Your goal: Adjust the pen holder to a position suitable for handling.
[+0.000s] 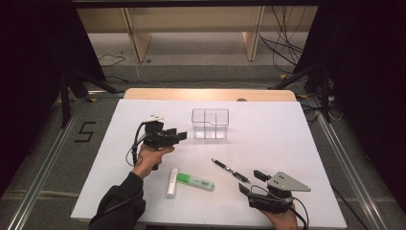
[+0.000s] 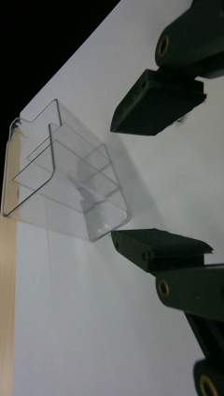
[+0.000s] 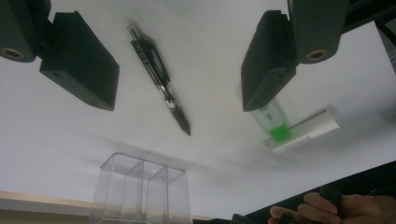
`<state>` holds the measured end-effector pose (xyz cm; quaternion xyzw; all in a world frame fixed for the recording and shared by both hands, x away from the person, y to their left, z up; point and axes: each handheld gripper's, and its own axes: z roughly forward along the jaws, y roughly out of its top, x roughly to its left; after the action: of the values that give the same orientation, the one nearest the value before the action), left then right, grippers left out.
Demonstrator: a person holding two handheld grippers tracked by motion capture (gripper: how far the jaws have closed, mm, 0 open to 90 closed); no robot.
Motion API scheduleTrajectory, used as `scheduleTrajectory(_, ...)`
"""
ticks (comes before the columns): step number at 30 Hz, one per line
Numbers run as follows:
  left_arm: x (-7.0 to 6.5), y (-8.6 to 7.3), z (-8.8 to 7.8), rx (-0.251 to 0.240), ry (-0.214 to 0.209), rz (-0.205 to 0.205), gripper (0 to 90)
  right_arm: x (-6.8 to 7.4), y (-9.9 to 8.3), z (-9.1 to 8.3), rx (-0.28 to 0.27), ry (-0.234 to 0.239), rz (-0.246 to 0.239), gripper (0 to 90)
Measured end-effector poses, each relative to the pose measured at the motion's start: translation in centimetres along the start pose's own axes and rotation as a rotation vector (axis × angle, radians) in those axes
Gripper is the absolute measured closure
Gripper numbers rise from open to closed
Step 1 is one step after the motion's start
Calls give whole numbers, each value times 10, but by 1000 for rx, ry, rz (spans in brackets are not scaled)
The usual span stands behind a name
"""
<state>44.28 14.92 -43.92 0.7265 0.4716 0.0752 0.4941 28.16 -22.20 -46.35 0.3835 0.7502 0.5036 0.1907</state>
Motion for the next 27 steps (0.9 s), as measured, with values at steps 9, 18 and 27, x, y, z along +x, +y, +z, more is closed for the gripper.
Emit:
scheduleTrajectory(9, -4, -18, -7, 26, -18, 50, 353, 2, -1, 1, 12, 16, -5, 288)
scheduleTrajectory(18, -4, -30, -11, 18, -39, 46, 322, 3, 0, 6, 23, 36, -10, 288)
scheduleTrajectory(27, -7, -42, -22, -21, -61, 69, 287, 6, 1, 12, 41, 46, -17, 288)
